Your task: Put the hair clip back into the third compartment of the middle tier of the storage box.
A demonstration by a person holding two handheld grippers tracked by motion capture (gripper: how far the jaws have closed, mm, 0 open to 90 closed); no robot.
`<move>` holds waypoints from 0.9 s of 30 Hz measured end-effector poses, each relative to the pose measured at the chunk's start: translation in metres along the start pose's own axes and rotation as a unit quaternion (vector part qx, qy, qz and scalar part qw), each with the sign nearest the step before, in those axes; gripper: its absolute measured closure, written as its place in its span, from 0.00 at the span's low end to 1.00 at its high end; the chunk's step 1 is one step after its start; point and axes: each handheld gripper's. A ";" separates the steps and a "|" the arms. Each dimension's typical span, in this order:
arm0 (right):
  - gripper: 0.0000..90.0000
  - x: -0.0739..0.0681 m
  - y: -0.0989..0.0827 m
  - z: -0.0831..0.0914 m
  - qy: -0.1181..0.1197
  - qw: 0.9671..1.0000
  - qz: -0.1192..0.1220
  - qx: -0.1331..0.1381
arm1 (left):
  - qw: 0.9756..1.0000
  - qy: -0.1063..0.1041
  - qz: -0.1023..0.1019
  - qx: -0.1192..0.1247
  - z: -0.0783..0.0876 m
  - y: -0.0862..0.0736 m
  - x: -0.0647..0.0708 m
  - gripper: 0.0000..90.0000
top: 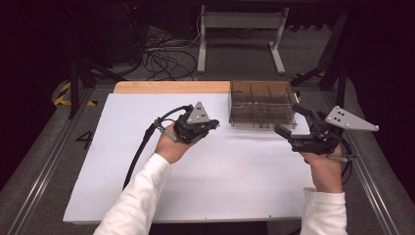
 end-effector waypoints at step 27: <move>0.06 0.001 0.001 0.003 0.011 1.000 0.004 0.007 | 0.999 -0.033 -0.023 -0.009 -0.057 0.033 0.013 0.99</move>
Point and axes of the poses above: each handheld gripper's, and its own axes: z roughly backward along the jaws, y roughly out of its top, x roughly to its right, and after that the axes turned 4 degrees about -y, right-handed
